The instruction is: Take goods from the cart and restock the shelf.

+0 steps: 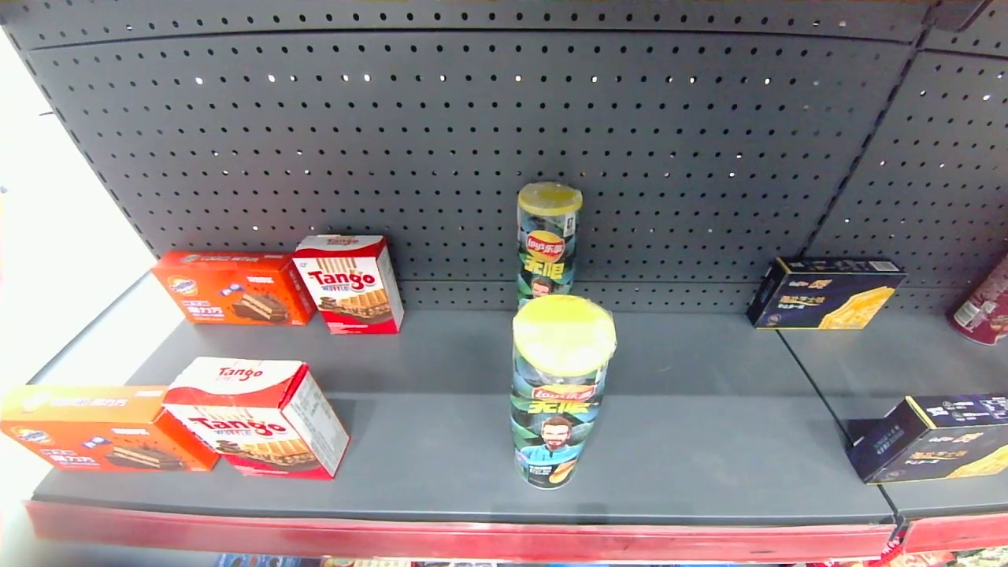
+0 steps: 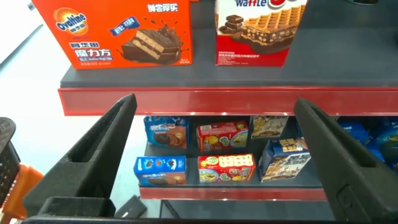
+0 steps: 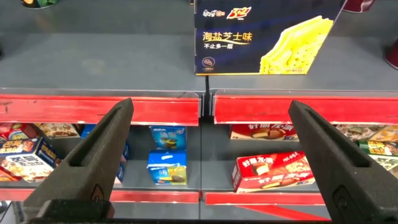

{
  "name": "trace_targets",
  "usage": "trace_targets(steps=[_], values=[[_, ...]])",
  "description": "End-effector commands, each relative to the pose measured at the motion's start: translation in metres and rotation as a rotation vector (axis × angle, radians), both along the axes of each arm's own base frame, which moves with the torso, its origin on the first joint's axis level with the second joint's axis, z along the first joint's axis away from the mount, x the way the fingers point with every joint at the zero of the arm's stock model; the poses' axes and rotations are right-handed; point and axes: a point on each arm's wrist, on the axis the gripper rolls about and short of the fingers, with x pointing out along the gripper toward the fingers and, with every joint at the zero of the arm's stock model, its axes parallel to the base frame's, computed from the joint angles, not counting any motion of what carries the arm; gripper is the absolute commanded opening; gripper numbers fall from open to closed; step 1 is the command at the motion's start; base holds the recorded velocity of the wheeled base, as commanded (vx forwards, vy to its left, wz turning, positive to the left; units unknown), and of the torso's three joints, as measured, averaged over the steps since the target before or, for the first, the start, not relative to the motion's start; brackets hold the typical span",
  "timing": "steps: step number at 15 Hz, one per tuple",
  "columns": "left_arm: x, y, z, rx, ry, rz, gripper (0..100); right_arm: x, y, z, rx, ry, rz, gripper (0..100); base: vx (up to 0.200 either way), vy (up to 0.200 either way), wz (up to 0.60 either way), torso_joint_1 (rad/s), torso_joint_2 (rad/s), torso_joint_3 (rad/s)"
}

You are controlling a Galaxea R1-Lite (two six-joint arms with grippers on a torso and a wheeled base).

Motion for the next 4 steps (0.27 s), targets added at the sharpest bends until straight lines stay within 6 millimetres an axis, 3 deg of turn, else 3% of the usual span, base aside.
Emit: trace_targets(steps=[1,4], values=[[0.0001,0.0,0.0001,0.0,0.001,0.0,100,0.0001,0.0,0.0001,0.0,0.001,0.0,100,0.0,0.0,0.0,0.0,0.0,0.0],[0.0001,0.0,0.0001,0.0,0.001,0.0,100,0.0001,0.0,0.0001,0.0,0.001,0.0,100,0.0,0.0,0.0,0.0,0.0,0.0]])
